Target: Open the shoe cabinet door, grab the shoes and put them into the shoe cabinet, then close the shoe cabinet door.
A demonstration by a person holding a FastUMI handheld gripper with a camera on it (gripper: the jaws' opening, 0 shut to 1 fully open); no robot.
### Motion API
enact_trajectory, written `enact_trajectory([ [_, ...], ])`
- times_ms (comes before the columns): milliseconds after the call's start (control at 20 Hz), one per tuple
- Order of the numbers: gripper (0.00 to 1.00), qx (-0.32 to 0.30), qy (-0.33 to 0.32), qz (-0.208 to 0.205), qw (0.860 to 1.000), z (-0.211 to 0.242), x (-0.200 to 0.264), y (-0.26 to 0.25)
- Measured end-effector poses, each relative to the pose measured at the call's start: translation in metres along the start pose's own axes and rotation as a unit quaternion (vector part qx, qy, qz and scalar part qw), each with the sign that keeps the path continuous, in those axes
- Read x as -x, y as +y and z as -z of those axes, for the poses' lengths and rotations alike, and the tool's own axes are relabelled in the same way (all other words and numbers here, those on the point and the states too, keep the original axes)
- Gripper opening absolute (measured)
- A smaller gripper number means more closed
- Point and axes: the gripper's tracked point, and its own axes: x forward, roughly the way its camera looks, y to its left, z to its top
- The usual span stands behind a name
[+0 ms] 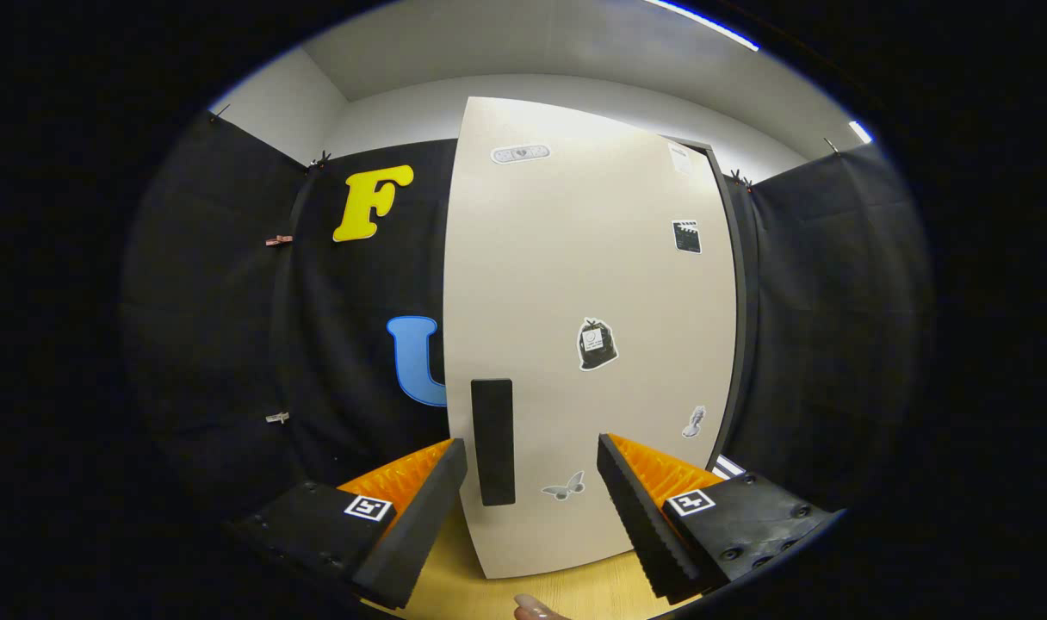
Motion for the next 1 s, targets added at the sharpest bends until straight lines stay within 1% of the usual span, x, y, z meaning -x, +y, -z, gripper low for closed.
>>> enact_trajectory([
  [200, 0.99, 0.006, -0.005, 0.008, 1.000, -0.001, -0.002, -0.001],
  [500, 0.98, 0.015, -0.005, 0.006, 1.000, -0.003, -0.003, 0.004],
  [1000, 0.98, 0.015, -0.002, 0.023, 1.000, -0.003, -0.002, -0.011],
])
